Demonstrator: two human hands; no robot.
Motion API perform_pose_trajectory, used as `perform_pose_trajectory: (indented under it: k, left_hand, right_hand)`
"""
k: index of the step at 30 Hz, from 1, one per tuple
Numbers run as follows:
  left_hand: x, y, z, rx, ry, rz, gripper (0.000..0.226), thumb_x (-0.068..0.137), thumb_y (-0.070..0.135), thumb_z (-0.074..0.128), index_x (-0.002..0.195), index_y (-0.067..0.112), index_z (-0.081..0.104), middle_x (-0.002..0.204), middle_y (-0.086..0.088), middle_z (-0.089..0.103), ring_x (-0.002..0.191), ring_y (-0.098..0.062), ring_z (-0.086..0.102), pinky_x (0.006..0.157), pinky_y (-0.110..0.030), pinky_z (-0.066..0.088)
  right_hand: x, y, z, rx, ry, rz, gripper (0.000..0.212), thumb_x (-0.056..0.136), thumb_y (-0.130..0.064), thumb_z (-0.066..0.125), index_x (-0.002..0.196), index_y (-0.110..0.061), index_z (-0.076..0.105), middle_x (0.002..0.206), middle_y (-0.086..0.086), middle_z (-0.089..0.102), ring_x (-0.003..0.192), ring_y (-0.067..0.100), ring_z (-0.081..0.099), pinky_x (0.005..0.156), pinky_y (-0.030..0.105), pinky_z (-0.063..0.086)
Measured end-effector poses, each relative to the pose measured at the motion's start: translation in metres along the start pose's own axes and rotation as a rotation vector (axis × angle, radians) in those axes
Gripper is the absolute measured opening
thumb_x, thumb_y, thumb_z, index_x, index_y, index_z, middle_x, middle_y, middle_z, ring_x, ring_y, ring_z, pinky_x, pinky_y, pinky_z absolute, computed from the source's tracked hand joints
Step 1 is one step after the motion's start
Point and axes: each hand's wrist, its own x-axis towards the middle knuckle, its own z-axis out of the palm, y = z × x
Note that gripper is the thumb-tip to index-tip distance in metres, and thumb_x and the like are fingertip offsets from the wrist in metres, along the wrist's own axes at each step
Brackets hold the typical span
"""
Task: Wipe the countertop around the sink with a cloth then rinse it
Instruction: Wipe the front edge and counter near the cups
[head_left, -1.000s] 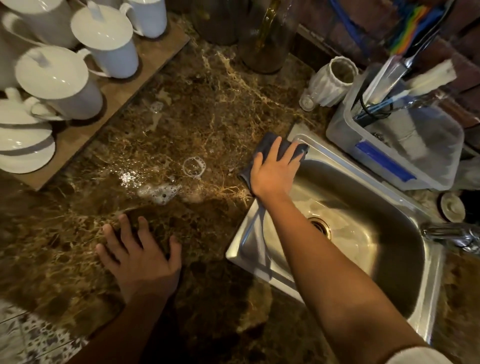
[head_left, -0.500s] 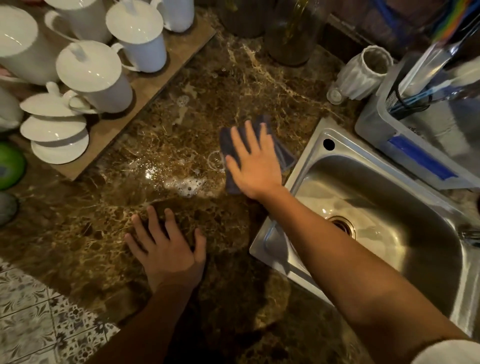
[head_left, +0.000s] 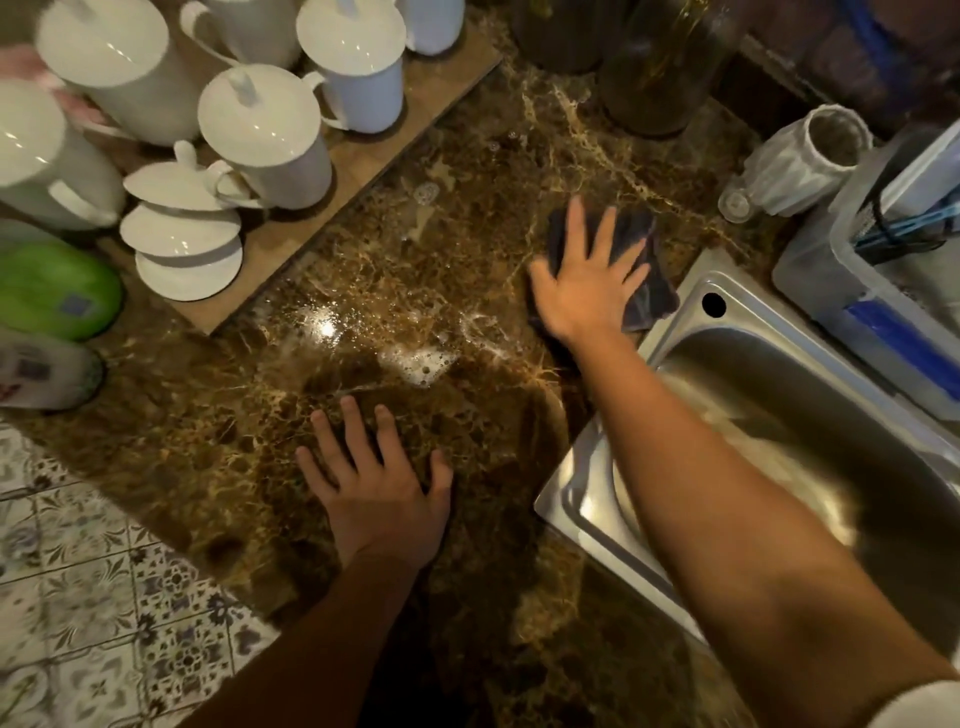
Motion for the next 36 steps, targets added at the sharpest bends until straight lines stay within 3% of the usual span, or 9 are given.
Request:
perform_pose_trajectory:
  k: [5,10,12,16,18,27,29,33,36]
  left_hand:
    - [0.000,0.001,-0.001,-0.013,-0.019,-0.004,0.080,0.091,0.060,0.036,0.148,0.004,0.041,0.162,-0.024,0.025,0.151,-0.048,0.012,0.118,-0.068,0.012]
    - [0.000,0.001,-0.002,-0.016,-0.011,-0.004,0.080,0.090,0.059,0.036,0.148,0.004,0.043,0.162,-0.024,0.025,0.151,-0.047,0.012,0.118,-0.068,0.012]
    - [0.000,0.000,-0.002,-0.019,-0.010,0.001,0.080,0.091,0.060,0.033,0.148,0.004,0.043,0.162,-0.024,0.025,0.151,-0.047,0.012,0.118,-0.068,0.012]
    - [0.000,0.000,0.000,-0.016,-0.015,-0.007,0.082,0.092,0.062,0.029,0.149,0.004,0.042,0.162,-0.024,0.024,0.151,-0.047,0.011,0.118,-0.068,0.011]
    - [0.000,0.000,0.000,-0.023,-0.006,-0.002,0.082,0.092,0.062,0.030,0.148,0.004,0.042,0.162,-0.024,0.024,0.151,-0.047,0.012,0.118,-0.067,0.011]
    - [-0.001,0.001,0.000,-0.038,0.002,-0.018,0.080,0.091,0.060,0.034,0.148,0.005,0.042,0.162,-0.022,0.025,0.152,-0.046,0.011,0.119,-0.067,0.010]
    - [-0.001,0.001,-0.001,-0.032,-0.005,-0.017,0.080,0.091,0.061,0.033,0.148,0.005,0.041,0.162,-0.023,0.024,0.152,-0.046,0.010,0.119,-0.067,0.009]
    - [0.000,0.002,-0.002,-0.033,0.006,-0.016,0.081,0.091,0.061,0.033,0.147,0.004,0.042,0.162,-0.024,0.025,0.151,-0.047,0.012,0.118,-0.067,0.011]
    - [-0.001,0.002,-0.003,-0.025,0.016,-0.014,0.081,0.090,0.060,0.035,0.147,0.004,0.043,0.161,-0.024,0.026,0.151,-0.047,0.013,0.118,-0.067,0.012]
  right_hand:
    - [-0.063,-0.041,0.032,-0.073,0.011,-0.525,0.064,0.103,-0.050,0.028,0.161,-0.023,0.019,0.169,0.005,0.010,0.153,0.042,0.007,0.123,0.058,0.012]
    - [-0.028,0.029,0.017,-0.160,0.004,-0.964,0.052,0.105,-0.037,0.037,0.156,-0.032,0.032,0.165,0.004,0.027,0.148,0.041,0.029,0.122,0.054,0.020]
    - [-0.002,0.054,0.007,-0.208,0.105,-0.780,0.056,0.103,-0.043,0.036,0.157,-0.038,0.025,0.167,0.006,0.020,0.148,0.042,0.028,0.120,0.059,0.015]
    - [0.029,0.054,-0.008,0.012,0.201,0.071,0.072,0.101,-0.049,0.031,0.162,-0.022,0.003,0.169,0.015,-0.003,0.153,0.043,0.004,0.123,0.054,0.001]
    - [0.025,0.028,-0.005,0.006,0.202,0.156,0.070,0.101,-0.050,0.028,0.162,-0.022,0.006,0.169,0.015,-0.001,0.153,0.045,0.002,0.124,0.055,0.003]
    - [-0.028,0.050,0.007,-0.146,-0.107,-0.953,0.053,0.105,-0.022,0.043,0.157,-0.024,0.033,0.166,0.007,0.024,0.153,0.038,0.012,0.124,0.053,0.009]
    - [-0.016,0.059,-0.010,0.091,-0.107,-0.766,0.053,0.101,-0.010,0.046,0.154,-0.018,0.038,0.163,0.009,0.030,0.152,0.031,0.020,0.125,0.052,0.014]
    - [-0.014,0.032,-0.048,1.069,0.024,0.040,0.051,0.105,-0.018,0.045,0.155,-0.021,0.035,0.155,0.001,0.043,0.137,0.015,0.045,0.118,0.035,0.034]
    - [-0.021,0.024,-0.057,1.590,-0.076,0.169,0.038,0.107,-0.014,0.042,0.145,-0.015,0.047,0.144,0.012,0.057,0.129,0.029,0.058,0.113,0.045,0.044]
